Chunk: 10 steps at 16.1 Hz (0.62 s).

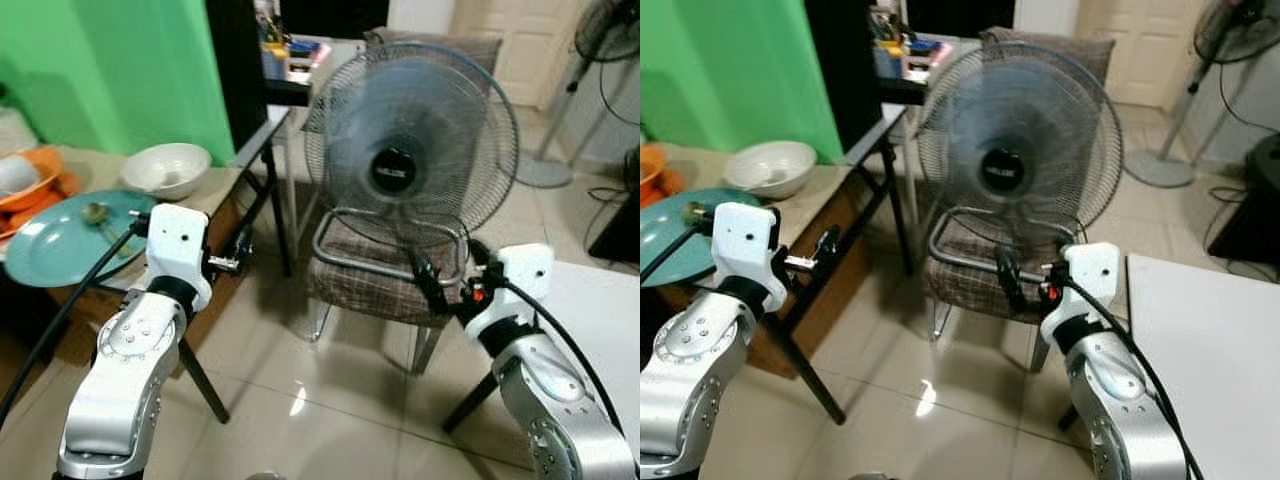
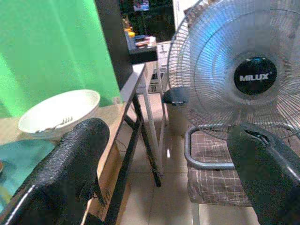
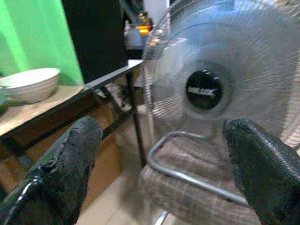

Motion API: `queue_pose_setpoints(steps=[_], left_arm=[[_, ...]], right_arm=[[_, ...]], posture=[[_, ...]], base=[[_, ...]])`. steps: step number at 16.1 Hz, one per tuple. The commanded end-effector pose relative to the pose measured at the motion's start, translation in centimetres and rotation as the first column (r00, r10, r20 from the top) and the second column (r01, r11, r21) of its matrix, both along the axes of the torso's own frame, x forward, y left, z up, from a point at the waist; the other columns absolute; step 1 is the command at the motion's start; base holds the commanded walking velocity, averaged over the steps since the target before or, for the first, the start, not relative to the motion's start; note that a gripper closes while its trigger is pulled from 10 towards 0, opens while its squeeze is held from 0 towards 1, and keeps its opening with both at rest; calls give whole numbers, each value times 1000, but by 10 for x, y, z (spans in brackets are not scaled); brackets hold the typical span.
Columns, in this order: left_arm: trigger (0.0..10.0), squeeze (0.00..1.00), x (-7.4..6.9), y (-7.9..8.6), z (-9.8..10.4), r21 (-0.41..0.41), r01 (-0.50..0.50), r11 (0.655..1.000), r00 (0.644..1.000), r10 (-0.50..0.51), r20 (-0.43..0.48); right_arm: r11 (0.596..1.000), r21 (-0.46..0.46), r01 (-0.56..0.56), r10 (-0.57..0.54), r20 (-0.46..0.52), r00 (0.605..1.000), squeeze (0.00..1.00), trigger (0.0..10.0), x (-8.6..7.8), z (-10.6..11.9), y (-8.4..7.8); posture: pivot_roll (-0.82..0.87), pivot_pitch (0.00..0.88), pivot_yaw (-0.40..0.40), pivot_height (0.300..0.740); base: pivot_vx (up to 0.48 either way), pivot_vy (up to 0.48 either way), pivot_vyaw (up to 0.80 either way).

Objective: Setting the table

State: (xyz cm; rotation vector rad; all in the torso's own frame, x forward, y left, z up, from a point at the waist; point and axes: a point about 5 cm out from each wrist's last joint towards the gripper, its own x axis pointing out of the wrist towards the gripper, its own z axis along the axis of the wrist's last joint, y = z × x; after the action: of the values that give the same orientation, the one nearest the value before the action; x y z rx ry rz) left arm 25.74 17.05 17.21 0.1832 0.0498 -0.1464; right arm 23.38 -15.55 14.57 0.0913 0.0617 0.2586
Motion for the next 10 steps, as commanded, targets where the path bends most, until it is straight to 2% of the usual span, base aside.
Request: queue_pose_setpoints(steps=[1,4,6,10], left_arm=[[10000,0,0,-1,0,1,1,1000,1000,-1,-2],[10000,0,0,0,0,-5,-4,1000,1000,4,-1],[10000,0,-1,0,0,-4,-6,1000,1000,6,-1],[10000,0,-3,4,-2,4,-15,1000,1000,15,-5]], right_arm=[[1000,21,-23,22,19,1000,1000,10000,1,4,2],[997,70,-45,43,27,999,1000,10000,1,3,5],[997,64,-52,51,20,999,1000,10000,1,3,5],[996,52,-76,75,20,997,1000,10000,2,3,5]], posture=[[39,0,-9,740],[45,0,-18,740],[49,0,-25,740],[59,0,-28,740]], base=[[0,0,0],[0,186,0],[0,294,0],[0,307,691]])
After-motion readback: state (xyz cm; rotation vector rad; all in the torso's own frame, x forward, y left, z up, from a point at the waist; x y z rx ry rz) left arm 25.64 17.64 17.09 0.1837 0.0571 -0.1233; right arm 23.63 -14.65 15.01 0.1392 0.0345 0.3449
